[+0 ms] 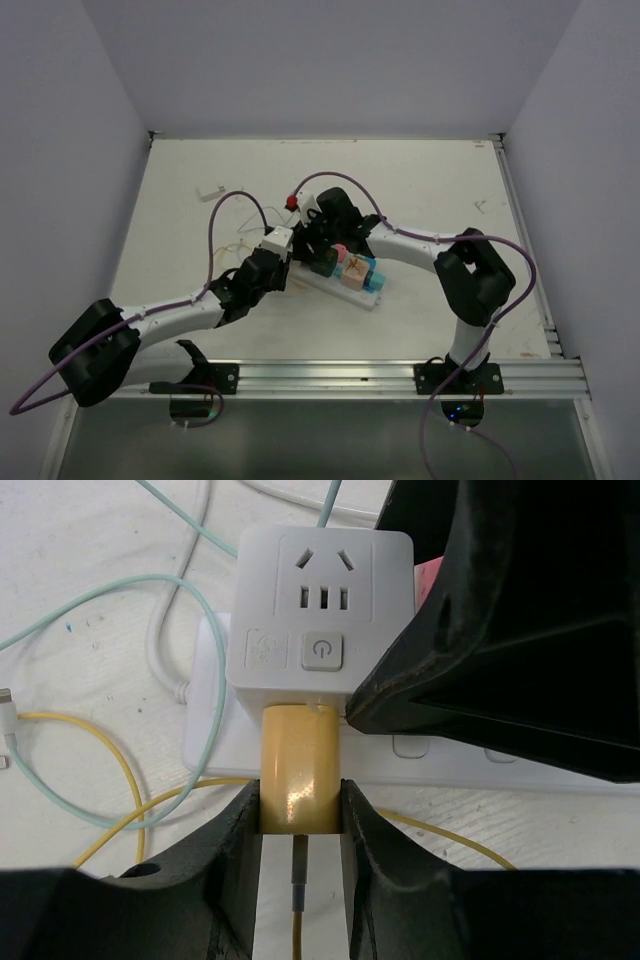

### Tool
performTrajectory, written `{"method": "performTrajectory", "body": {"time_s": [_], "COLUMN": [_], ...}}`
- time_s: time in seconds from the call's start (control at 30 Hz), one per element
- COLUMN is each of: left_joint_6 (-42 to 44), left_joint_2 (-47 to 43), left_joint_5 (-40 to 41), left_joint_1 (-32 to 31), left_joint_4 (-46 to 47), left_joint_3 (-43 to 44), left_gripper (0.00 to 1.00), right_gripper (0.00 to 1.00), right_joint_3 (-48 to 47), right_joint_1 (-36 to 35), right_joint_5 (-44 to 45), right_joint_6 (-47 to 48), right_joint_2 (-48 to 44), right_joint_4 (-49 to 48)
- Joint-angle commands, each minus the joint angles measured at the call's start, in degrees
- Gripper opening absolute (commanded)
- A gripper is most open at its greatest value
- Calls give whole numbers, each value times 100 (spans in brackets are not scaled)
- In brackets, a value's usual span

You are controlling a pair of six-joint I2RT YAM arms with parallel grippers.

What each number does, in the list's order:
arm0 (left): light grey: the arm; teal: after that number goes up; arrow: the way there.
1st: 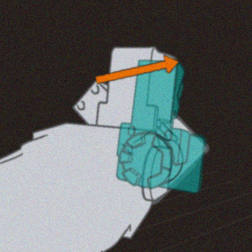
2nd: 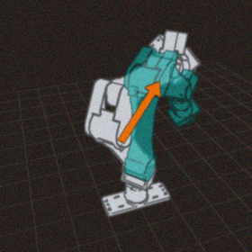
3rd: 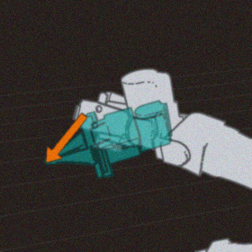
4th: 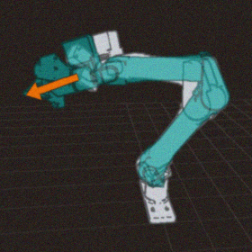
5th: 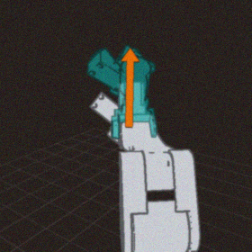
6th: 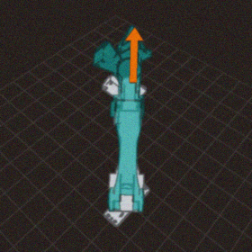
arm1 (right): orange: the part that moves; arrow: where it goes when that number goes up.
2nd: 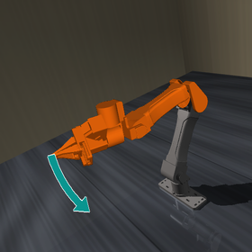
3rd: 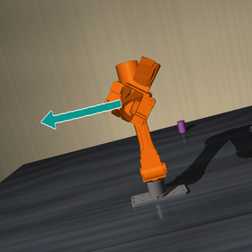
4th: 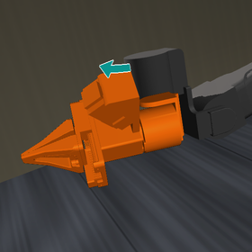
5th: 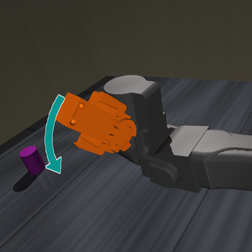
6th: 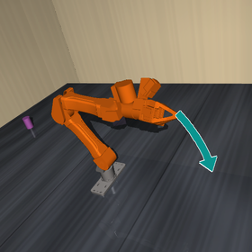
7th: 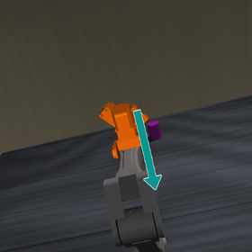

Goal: Pull the plug off the socket

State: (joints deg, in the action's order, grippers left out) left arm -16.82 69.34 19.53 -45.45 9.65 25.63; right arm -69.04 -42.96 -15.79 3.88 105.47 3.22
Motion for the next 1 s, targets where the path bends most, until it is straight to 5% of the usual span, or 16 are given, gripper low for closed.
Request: {"method": "performTrajectory", "body": {"time_s": [0.0,0.63,0.8,0.97], "left_joint_6": [-269,-814,-1129,-1087], "left_joint_2": [-290,-1001,-1116,-747], "left_joint_5": [-731,-898,-84,-432], "left_joint_1": [-289,-289,-271,869], "left_joint_4": [-499,-1650,-1992,-2257], "left_joint_3": [-23,74,328,873], "left_gripper": [0,0,0,0], "right_gripper": [0,0,0,9], "right_joint_3": [312,523,382,189], "right_joint_1": [385,376,376,376], "right_joint_5": [2212,2669,2257,1782], "right_joint_6": [96,-10,-106,-203], "right_joint_2": [413,404,378,237], "right_joint_4": [328,47,205,433]}}
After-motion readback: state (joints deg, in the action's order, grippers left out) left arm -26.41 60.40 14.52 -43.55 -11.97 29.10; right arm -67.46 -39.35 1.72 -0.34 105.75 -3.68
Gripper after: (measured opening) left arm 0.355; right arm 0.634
